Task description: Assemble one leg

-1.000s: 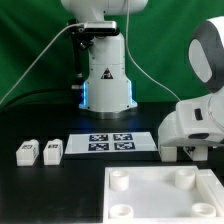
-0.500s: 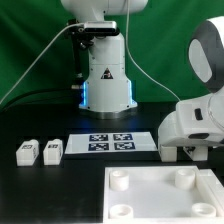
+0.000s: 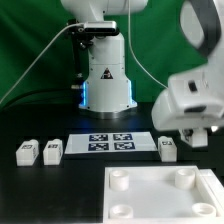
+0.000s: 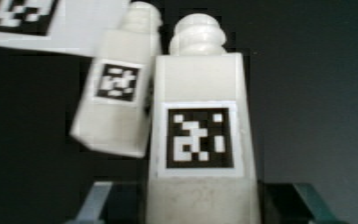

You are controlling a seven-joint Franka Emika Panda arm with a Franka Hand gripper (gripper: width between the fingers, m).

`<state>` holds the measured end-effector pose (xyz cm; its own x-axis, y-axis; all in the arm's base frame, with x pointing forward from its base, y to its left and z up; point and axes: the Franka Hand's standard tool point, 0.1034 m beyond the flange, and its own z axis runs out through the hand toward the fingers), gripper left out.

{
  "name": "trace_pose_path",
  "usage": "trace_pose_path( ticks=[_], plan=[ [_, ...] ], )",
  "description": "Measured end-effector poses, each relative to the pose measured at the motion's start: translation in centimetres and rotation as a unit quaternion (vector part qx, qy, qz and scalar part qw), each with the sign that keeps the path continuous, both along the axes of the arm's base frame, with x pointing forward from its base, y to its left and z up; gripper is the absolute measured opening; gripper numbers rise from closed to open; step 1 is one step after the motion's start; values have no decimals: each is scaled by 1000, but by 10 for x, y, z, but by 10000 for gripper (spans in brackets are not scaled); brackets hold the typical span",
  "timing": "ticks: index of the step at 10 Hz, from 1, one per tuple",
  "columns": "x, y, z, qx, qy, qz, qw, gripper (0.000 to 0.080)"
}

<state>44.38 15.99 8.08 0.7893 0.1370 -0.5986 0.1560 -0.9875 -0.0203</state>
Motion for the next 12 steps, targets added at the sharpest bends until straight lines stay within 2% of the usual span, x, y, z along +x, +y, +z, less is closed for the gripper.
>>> trace_pose_path(
  ticks=[1,2,4,6,7,8,9,10,11,12],
  plan=[
    [17,-6,25,15,-51,2,999,294],
    [25,-14,49,24,-107,-2,994,294],
    [28,-18,84,31,-219,5,975,294],
    [28,-18,76,49,-295,3,954,294],
    [44,-20,80,72,-356,26,931,294],
    [66,-45,85,83,-418,44,904,294],
    [89,-71,103,81,-453,46,886,294],
    [117,-87,120,93,-507,61,855,294],
    [136,-93,125,90,-545,67,831,294],
    [138,-104,125,71,-596,81,796,294]
  ],
)
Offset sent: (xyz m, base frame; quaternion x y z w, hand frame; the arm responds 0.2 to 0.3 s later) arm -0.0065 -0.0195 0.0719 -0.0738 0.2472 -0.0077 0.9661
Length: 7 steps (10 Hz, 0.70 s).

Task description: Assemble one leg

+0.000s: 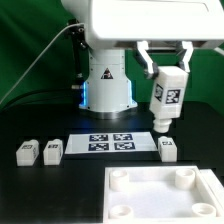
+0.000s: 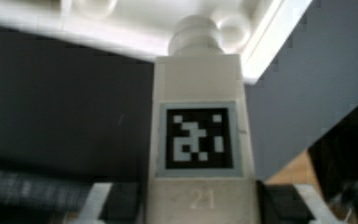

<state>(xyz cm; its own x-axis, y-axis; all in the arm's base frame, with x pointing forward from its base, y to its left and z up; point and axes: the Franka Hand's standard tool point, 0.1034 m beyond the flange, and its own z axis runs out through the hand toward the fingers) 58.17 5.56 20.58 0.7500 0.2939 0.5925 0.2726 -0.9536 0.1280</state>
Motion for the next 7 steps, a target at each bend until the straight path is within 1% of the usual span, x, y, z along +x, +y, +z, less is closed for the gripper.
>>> trace_pose_path(
  ticks=[1,2,3,4,5,6,7],
  plan=[
    [-6,-10,-4,-10,-41,-5,999,294],
    [-11,-11,-16,-8,-19,-1,1000,294],
    [-10,-10,-14,-8,-19,-1,1000,294],
    [-10,-10,-15,-8,-19,0,1000,294],
    [-11,-4,-25,-5,-9,8,1000,294],
    [1,4,-30,-2,-4,19,1000,294],
    [15,9,-33,-2,-5,34,999,294]
  ],
)
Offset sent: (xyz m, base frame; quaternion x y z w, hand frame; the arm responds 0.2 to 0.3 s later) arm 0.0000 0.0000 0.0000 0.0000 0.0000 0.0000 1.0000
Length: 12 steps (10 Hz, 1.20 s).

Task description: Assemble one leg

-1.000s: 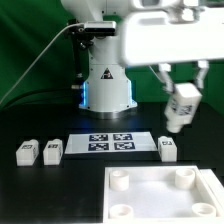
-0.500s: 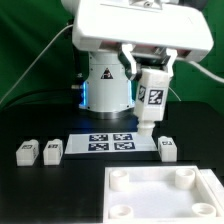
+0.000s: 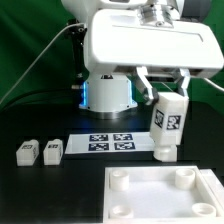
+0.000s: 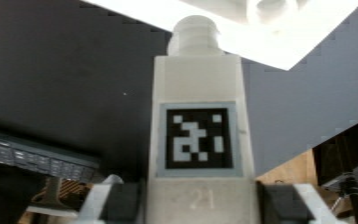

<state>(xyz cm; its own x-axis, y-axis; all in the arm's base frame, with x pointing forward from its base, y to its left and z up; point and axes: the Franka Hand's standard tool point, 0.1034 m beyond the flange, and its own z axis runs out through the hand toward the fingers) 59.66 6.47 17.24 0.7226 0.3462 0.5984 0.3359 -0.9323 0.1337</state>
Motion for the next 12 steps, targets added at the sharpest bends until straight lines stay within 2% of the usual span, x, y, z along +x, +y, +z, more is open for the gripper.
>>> trace_pose_path(
  ticks=[3,4,5,6,9,10,11,12],
  plan=[
    [36,18,-15,26,-4,5,1000,294],
    [40,27,-15,30,-5,10,999,294],
    [35,44,-14,51,15,-7,999,294],
    [35,47,-12,40,10,7,999,294],
    [33,41,-18,37,14,4,999,294],
    [28,28,-33,23,23,23,999,294],
    [23,23,-46,34,35,19,999,294],
    [21,26,-56,43,43,19,998,294]
  ],
)
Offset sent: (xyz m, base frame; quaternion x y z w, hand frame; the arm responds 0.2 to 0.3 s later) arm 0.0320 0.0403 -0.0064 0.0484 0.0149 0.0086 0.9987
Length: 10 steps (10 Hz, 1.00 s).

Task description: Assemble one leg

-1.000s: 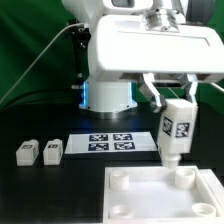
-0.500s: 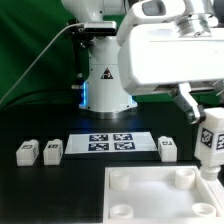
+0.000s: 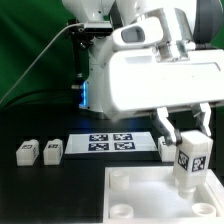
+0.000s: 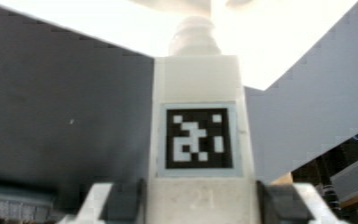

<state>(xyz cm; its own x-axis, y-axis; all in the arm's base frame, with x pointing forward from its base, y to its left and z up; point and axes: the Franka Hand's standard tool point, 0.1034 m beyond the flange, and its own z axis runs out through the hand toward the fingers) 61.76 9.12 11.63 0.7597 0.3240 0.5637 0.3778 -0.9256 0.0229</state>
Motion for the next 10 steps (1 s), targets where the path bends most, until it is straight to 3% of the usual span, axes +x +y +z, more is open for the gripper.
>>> trace_pose_path(
  ticks=[2,6,10],
  plan=[
    [0,3,-9,5,6,-1,1000,294],
    [-1,17,-10,7,6,8,1000,294],
    [-2,18,-25,12,6,5,1000,294]
  ],
)
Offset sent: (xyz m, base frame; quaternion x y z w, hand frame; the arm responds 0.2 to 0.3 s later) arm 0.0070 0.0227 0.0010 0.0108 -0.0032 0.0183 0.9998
